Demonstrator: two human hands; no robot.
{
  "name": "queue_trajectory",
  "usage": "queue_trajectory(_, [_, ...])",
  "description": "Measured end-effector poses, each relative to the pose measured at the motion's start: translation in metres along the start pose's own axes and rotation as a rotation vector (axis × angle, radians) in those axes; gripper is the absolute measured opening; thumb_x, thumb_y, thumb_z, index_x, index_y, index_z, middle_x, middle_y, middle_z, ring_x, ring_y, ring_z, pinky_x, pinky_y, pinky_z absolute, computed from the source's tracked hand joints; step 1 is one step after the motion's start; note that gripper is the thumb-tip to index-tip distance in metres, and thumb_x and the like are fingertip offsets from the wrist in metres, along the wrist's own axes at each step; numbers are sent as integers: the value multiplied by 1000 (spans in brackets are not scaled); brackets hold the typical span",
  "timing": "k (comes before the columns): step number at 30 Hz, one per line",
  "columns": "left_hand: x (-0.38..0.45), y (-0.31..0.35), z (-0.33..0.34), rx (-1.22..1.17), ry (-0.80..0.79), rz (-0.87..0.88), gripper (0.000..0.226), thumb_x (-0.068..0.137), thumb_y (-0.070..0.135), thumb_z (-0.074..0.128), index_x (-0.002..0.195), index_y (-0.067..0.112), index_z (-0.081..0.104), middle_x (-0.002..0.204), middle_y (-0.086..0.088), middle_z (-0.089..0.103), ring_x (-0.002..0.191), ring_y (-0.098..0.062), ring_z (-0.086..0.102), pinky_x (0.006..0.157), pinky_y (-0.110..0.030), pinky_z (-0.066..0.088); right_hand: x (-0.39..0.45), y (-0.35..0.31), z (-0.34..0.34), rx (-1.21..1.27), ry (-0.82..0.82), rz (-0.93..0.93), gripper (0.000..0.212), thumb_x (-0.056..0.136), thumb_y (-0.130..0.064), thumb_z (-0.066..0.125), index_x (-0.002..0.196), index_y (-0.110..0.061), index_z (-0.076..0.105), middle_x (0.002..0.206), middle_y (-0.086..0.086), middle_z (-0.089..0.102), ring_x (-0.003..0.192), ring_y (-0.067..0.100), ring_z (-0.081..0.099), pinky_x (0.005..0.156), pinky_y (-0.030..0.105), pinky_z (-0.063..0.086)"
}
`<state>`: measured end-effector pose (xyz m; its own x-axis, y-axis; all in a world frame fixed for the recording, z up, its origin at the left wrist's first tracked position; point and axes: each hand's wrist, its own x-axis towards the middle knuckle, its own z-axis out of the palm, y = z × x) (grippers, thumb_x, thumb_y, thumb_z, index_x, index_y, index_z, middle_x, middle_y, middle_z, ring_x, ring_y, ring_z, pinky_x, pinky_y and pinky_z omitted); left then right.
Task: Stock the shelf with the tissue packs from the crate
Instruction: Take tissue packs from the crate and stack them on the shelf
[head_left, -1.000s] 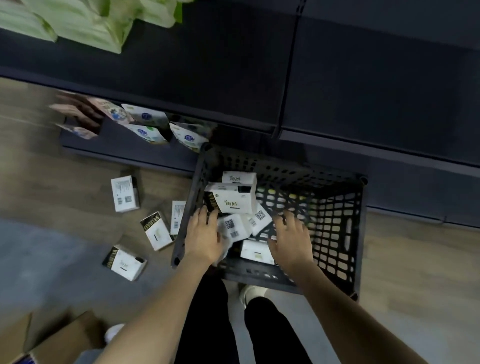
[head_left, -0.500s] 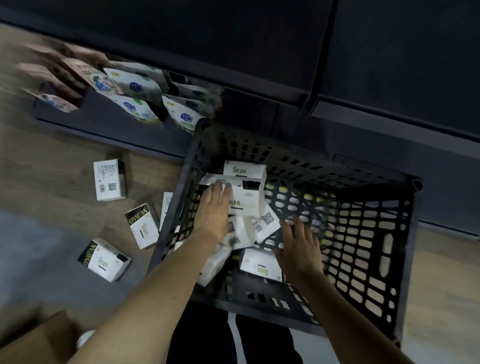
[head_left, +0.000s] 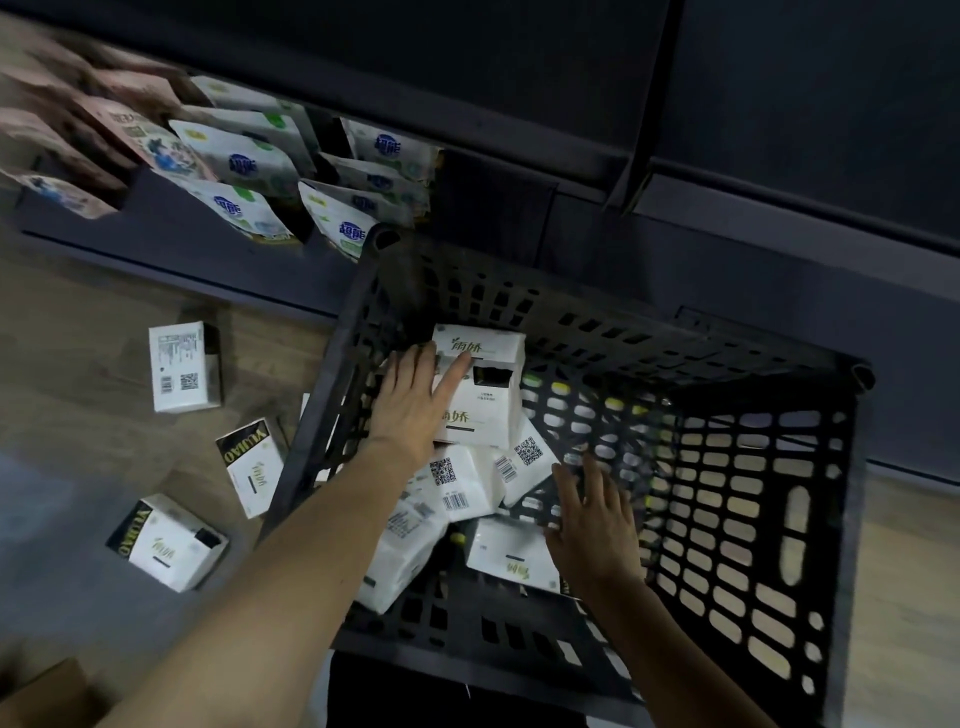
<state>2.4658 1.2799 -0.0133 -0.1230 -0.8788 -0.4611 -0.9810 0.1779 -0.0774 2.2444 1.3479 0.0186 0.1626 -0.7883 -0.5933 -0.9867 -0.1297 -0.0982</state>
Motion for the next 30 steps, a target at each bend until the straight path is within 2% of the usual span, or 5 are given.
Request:
queue_trajectory(4, [0, -4, 4, 18, 43, 39, 118, 72, 50, 72, 140, 20, -19, 143, -18, 25, 131, -33, 28, 113, -45, 17, -2, -4, 1, -21, -14, 8, 73, 92, -34, 54, 150, -21, 12, 157, 15, 2, 143, 32, 12, 115, 41, 13])
queue_trajectory(9, [-12, -1, -9, 94, 84, 63, 117, 67, 62, 69, 140, 13, -8, 128, -17, 41, 113, -32, 44, 101, -44, 34, -8, -7, -7, -46, 43, -8, 86, 52, -34, 87, 128, -13, 54, 134, 22, 49, 114, 37, 55, 92, 46, 47])
queue_trajectory(15, [-47, -2, -55, 107, 60, 105, 115, 71, 51, 70, 142, 9, -10, 133, -18, 34, 119, -33, 38, 105, -45, 27, -34, -11, -45, -88, 62, 18, 66, 93, -25, 46, 149, -20, 12, 155, 16, 8, 140, 32, 17, 114, 42, 18])
queue_trajectory(19, [-75, -5, -91, 55, 48, 73, 115, 54, 55, 78, 134, 11, 7, 118, -16, 49, 103, -32, 49, 94, -44, 39, -52, -22, -80, -72, 147, -15, 105, 43, -32, 90, 135, -15, 42, 132, 23, 51, 108, 40, 58, 87, 51, 49])
queue_trajectory(30, [-154, 0, -215, -2, -33, 26, 102, 76, 44, 70, 147, 13, 4, 137, -14, 27, 124, -34, 31, 108, -47, 20, -111, -49, -167, 11, 254, -95, 131, 11, -35, 93, 130, -16, 43, 127, 18, 53, 96, 39, 65, 74, 52, 55])
